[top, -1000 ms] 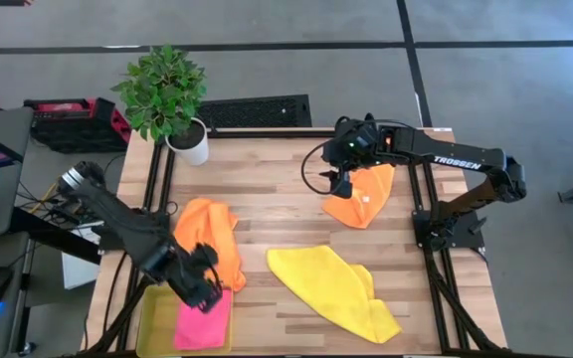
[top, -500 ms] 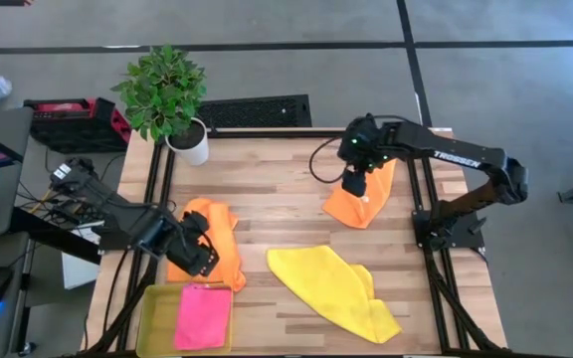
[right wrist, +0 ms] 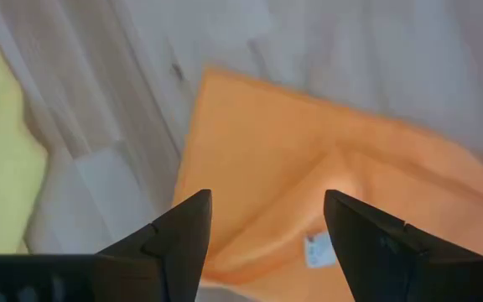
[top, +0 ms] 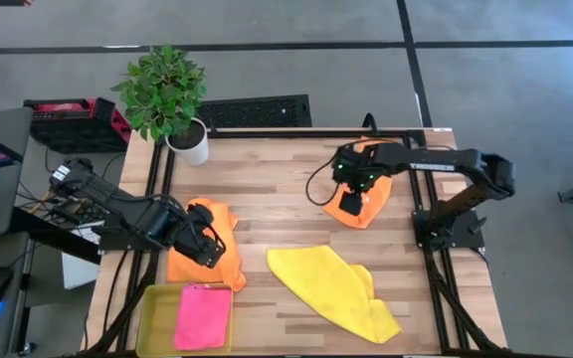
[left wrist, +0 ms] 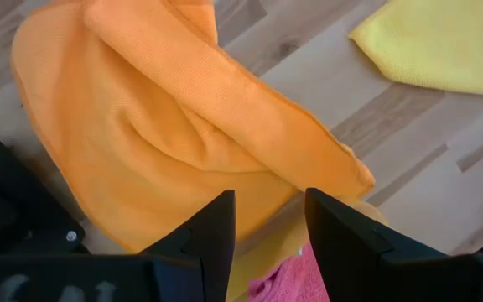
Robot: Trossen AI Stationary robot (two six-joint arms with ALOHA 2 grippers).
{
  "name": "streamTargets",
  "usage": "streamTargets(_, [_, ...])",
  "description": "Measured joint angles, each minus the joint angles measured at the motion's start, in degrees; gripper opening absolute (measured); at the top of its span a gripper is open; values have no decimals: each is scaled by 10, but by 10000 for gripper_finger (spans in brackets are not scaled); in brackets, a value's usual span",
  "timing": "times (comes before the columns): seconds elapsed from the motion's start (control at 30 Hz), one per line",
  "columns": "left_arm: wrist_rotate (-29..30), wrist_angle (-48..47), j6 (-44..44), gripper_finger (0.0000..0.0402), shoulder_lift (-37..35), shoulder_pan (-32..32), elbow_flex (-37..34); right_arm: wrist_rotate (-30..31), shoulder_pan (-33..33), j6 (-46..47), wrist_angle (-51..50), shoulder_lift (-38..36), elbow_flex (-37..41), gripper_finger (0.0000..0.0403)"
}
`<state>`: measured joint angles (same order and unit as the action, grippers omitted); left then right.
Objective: Fold microfiber towels
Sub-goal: Fold the top orange microfiber towel
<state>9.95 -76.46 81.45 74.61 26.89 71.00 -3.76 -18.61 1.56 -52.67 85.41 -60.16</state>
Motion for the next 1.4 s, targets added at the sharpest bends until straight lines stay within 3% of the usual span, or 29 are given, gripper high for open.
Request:
streamTargets(0.33, [10, 11, 3, 137, 0, -1, 0, 7, 10, -27, 59, 129, -2, 255])
streamTargets(0.6, [10, 15, 7, 137, 0, -1, 0, 7, 9, -46, 114, 187, -4, 255])
streamTargets(0.83, [10, 14, 4, 137, 0, -1, 0, 10, 21, -65, 156, 213, -21, 255])
streamTargets(1.2, [13, 13, 1, 137, 0, -1, 0, 2, 39, -88, 336, 220, -20, 255])
streamTargets(1.4, [27, 13, 3, 137, 0, -2, 0, 3, 51, -96, 343, 204, -32, 255])
